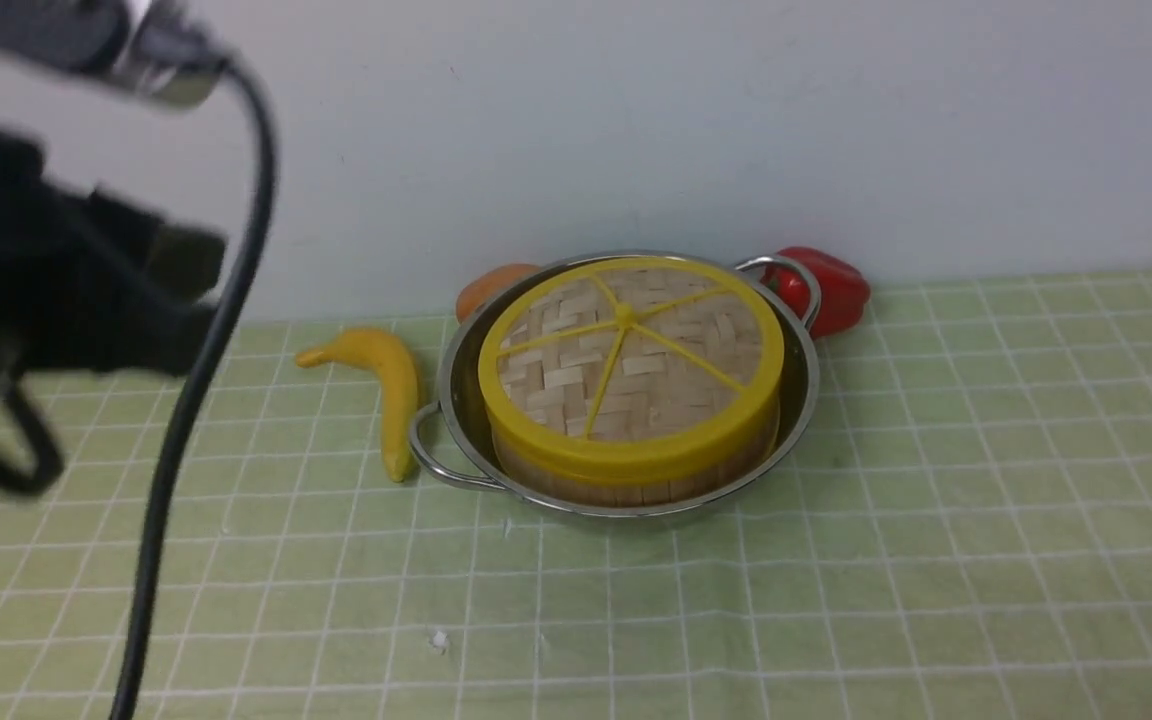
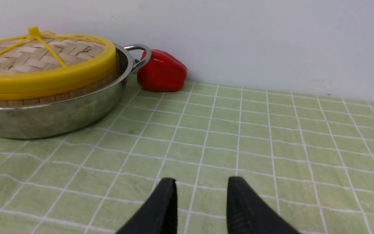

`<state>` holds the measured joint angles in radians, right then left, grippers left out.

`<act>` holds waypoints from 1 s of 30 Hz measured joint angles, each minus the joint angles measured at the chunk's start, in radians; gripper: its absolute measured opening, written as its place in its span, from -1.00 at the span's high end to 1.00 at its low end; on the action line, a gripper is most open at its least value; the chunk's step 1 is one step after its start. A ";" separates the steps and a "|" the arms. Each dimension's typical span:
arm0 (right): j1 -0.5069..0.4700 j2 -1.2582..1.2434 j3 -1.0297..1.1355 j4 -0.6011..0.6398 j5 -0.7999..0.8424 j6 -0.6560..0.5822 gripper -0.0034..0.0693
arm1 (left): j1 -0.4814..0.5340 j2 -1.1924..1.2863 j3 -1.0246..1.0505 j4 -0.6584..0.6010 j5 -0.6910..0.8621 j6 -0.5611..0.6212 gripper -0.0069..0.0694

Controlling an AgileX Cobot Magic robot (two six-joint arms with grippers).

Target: Place the steamer in the pot on the green tablecloth, and put the lid on the steamer.

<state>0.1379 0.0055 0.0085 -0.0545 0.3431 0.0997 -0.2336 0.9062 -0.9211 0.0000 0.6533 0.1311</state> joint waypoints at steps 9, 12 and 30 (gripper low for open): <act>0.000 0.000 0.000 0.000 0.000 0.000 0.24 | 0.137 -0.430 0.536 -0.006 -0.143 0.000 0.26; 0.000 0.000 0.000 0.000 0.000 0.000 0.24 | 0.141 -0.570 0.679 0.000 -0.223 0.000 0.25; 0.000 0.000 0.000 0.000 -0.001 0.000 0.24 | 0.143 -0.905 0.928 0.011 -0.311 0.000 0.18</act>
<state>0.1379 0.0055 0.0085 -0.0545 0.3421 0.0997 -0.0907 0.0014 0.0067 0.0108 0.3425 0.1311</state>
